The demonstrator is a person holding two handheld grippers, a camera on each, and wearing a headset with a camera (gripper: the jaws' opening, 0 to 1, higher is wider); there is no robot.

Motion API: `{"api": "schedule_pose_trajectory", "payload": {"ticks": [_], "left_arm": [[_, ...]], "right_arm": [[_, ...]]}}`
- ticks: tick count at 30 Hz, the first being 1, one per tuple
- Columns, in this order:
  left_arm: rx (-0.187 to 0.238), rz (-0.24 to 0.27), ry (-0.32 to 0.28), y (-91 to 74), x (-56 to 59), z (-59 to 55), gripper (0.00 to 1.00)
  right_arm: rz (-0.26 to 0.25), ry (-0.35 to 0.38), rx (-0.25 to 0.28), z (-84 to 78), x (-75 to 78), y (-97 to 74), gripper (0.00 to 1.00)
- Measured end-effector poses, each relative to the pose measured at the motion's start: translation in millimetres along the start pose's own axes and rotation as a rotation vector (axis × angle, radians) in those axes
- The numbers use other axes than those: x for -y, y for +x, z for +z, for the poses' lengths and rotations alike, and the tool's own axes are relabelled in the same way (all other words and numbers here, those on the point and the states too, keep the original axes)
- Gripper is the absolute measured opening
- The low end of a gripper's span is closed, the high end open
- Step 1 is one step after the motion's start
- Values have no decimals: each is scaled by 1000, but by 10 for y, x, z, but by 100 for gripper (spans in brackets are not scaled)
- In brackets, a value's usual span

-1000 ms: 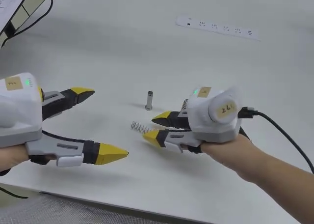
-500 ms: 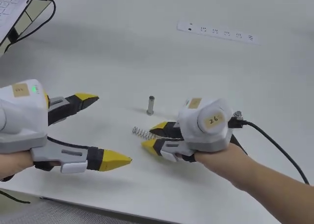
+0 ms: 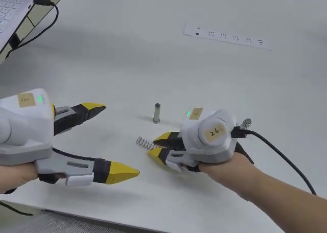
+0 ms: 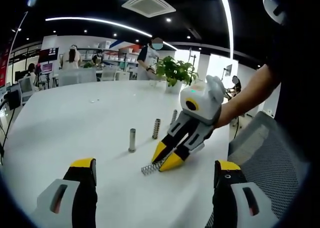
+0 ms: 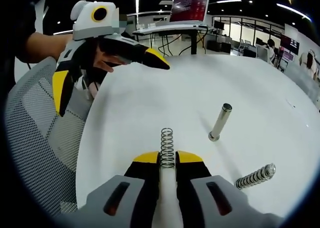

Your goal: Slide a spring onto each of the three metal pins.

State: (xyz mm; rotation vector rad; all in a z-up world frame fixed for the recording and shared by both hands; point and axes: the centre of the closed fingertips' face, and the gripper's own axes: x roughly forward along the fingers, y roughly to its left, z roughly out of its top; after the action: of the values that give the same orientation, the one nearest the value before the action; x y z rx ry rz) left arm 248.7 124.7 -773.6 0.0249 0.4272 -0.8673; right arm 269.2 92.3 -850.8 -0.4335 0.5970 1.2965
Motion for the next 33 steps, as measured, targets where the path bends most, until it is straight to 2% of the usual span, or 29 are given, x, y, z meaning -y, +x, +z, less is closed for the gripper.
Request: {"api": "schedule_pose_trajectory", "payload": {"ticks": [8,11,19,25,33], "left_arm": [[-3,0,-2,-19,-6,-25,95],[-1,-2,-3,-19,0,-20,95],[0,-5,4,-13,1,-4,95],[2,-19,16,16,44,38,95],[-9,-45,27,70,97,56,92]], "right_arm": [[4,-48,-6,-7,18,0,8],[4,-37,-1,16,22,-23,8],[9,-39,22,86,37,-181,8],[-2,-12,46,119,87,-342,8],[25,-10,58,125,30,-508,8]]}}
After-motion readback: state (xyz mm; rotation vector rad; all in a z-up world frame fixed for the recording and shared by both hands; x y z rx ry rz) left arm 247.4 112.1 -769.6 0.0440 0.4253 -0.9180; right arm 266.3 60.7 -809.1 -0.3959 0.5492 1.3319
